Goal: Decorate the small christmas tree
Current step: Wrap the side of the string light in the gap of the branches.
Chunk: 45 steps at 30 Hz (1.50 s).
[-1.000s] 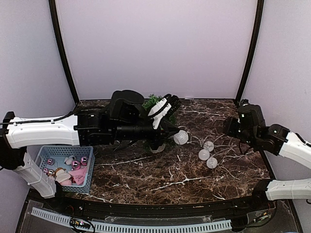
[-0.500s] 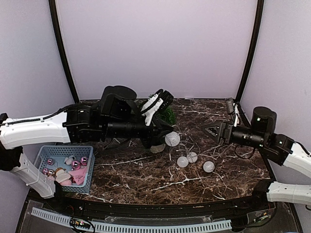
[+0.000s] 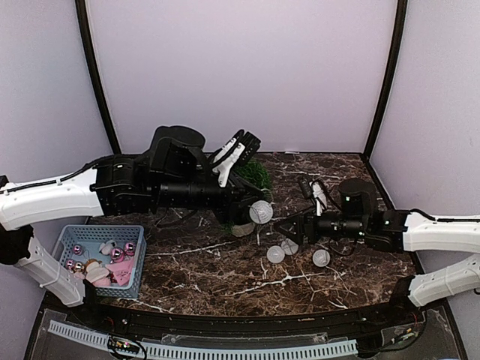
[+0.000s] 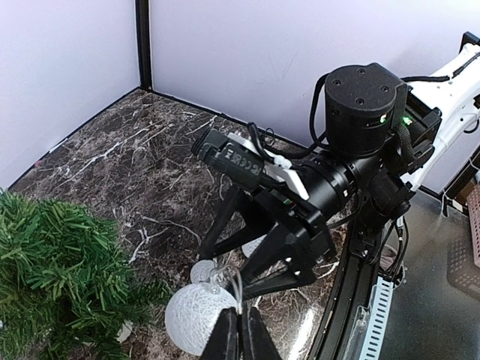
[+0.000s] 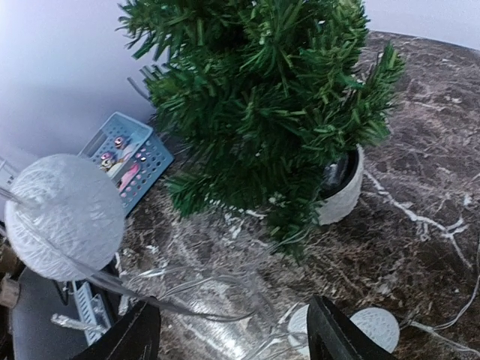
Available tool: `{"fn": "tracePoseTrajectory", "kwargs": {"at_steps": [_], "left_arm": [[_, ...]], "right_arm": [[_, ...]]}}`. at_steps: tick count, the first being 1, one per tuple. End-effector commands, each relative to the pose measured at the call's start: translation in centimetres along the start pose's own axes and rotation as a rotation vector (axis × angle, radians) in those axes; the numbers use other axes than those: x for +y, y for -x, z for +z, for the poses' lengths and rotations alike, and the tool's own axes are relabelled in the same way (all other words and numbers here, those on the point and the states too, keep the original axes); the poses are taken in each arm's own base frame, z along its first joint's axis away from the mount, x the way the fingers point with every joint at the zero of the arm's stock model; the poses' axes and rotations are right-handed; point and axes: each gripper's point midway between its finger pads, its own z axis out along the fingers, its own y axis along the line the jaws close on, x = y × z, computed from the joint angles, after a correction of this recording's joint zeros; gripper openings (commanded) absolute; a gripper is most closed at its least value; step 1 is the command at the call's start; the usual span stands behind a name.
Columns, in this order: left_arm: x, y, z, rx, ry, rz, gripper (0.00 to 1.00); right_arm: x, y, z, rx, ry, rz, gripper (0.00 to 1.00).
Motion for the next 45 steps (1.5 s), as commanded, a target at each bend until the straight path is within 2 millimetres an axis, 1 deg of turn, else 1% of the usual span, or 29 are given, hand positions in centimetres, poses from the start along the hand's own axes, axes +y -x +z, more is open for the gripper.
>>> {"fn": "tracePoseTrajectory", "kwargs": {"at_steps": [1,2,3,5,7,10,14,16,18,19,21,23,28,29,32,33,34,35,38,39,40,41,42,44,45], "left_arm": [[-0.4,3.2,-2.5,-0.089,-0.033,-0.034,0.00],[-0.4,3.2,-2.5,-0.091,-0.033,-0.037,0.00],[-0.8,3.4,-2.7,-0.095,-0.059,-0.042,0.00],[-1.0,3.7,-3.1,-0.107,-0.074,-0.049,0.00],[-0.9,4.1,-3.5,-0.124,-0.077,-0.056,0.00],[-0.5,4.6,-4.3,-0.152,-0.071,-0.068,0.00],[0.3,4.6,-4.9,-0.172,-0.064,-0.095,0.00],[0.6,4.5,-5.0,-0.174,-0.063,-0.105,0.00],[0.8,4.4,-5.0,-0.176,-0.066,-0.112,0.00],[0.9,4.4,-5.0,-0.177,-0.066,-0.114,0.00],[1.0,4.4,-5.1,-0.180,-0.068,-0.117,0.00],[1.1,4.4,-5.1,-0.179,-0.066,-0.120,0.00],[1.6,4.3,-5.5,-0.183,-0.055,-0.137,0.00],[1.7,4.4,-5.6,-0.186,-0.056,-0.141,0.00],[1.9,4.3,-5.6,-0.189,-0.053,-0.149,0.00],[1.9,4.3,-5.7,-0.193,-0.057,-0.152,0.00],[1.9,4.2,-5.7,-0.190,-0.062,-0.153,0.00],[1.8,4.3,-5.8,-0.193,-0.066,-0.155,0.00],[1.6,4.4,-5.9,-0.192,-0.085,-0.157,0.00],[1.5,4.4,-5.9,-0.191,-0.093,-0.158,0.00],[1.5,4.4,-5.9,-0.191,-0.095,-0.158,0.00],[1.4,4.4,-5.9,-0.189,-0.104,-0.159,0.00],[1.3,4.4,-5.9,-0.189,-0.107,-0.159,0.00],[1.2,4.4,-5.9,-0.185,-0.119,-0.158,0.00],[1.1,4.3,-5.8,-0.182,-0.126,-0.157,0.00]], "right_arm": [[-2.8,3.6,0.4,-0.220,-0.175,0.018,0.64],[-3.4,3.8,0.6,-0.244,-0.201,0.034,0.61],[-4.2,3.7,0.9,-0.254,-0.235,0.052,0.60],[-5.7,3.3,1.7,-0.241,-0.306,0.065,0.59],[-7.7,2.3,2.3,-0.217,-0.403,0.082,0.59],[-9.6,0.7,2.5,-0.183,-0.487,0.100,0.61],[-10.1,-0.8,2.1,-0.166,-0.495,0.110,0.66],[-10.5,-1.5,1.6,-0.159,-0.507,0.120,0.65],[-10.9,-2.1,1.1,-0.156,-0.522,0.123,0.58],[-11.0,-2.3,0.8,-0.157,-0.524,0.123,0.51],[-10.9,-2.4,0.5,-0.163,-0.516,0.124,0.32],[-10.9,-2.3,0.1,-0.171,-0.514,0.124,0.20],[-11.7,-2.2,-1.7,-0.164,-0.584,0.145,0.01],[-11.7,-2.2,-2.1,-0.166,-0.591,0.150,0.00],[-11.5,-2.1,-3.5,-0.181,-0.592,0.164,0.00],[-10.9,-1.7,-3.8,-0.193,-0.563,0.160,0.00],[-9.8,-1.2,-3.8,-0.208,-0.503,0.142,0.00],[-8.4,-0.9,-3.7,-0.215,-0.418,0.117,0.04],[-4.2,0.4,-3.5,-0.231,-0.199,0.065,0.33],[-3.3,0.7,-3.3,-0.223,-0.156,0.049,0.44],[-2.3,1.0,-3.0,-0.203,-0.109,0.031,0.50],[-1.6,1.1,-2.6,-0.180,-0.082,0.016,0.55],[-0.8,1.7,-2.2,-0.171,-0.055,-0.001,0.58],[0.1,1.7,-1.0,-0.139,-0.015,-0.030,0.62],[0.7,2.0,-0.5,-0.143,0.005,-0.042,0.64]]}}
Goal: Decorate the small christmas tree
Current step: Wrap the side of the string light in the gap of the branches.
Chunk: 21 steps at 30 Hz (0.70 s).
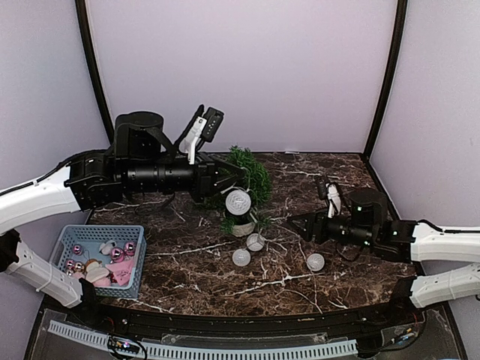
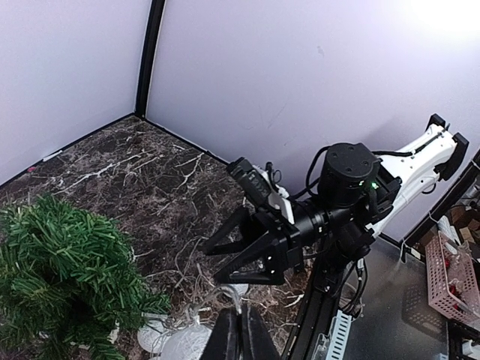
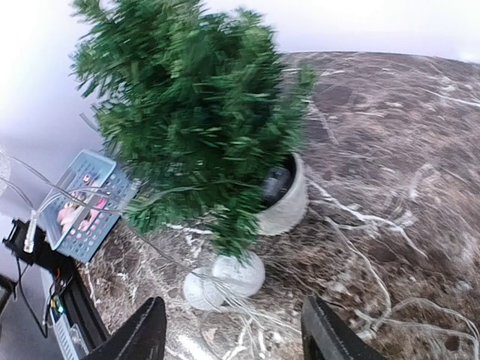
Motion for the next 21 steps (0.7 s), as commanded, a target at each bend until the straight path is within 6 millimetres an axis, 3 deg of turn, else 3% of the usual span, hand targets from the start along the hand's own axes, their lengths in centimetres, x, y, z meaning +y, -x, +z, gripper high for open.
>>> {"fn": "tracePoseTrajectory", "kwargs": {"at_steps": [1,6,10,15,21], "left_arm": [[-1.0,1.3,-1.1,-0.042,-0.057,-0.004,0.00],[-1.1,1.2,-1.1,-0.030,-0.075,-0.015,0.00],[-1.3,1.4,-1.1,-0.031,-0.092,-0.026,0.00],[-1.4,1.7,-0.7,-0.019,-0.107,-0.032,0.00],[-1.8,3.1,-0.9,-0.056,-0.131,-0.029,0.00]], "right_arm": [[4.9,1.6,1.4,-0.005,0.208,-0.080,0.65],[6.7,2.5,3.8,-0.031,0.277,-0.121,0.69],[8.3,2.5,5.5,-0.038,0.351,-0.131,0.67],[10.0,1.2,7.1,-0.009,0.419,-0.138,0.53],[9.1,-2.1,8.9,0.061,0.422,-0.094,0.25]]}}
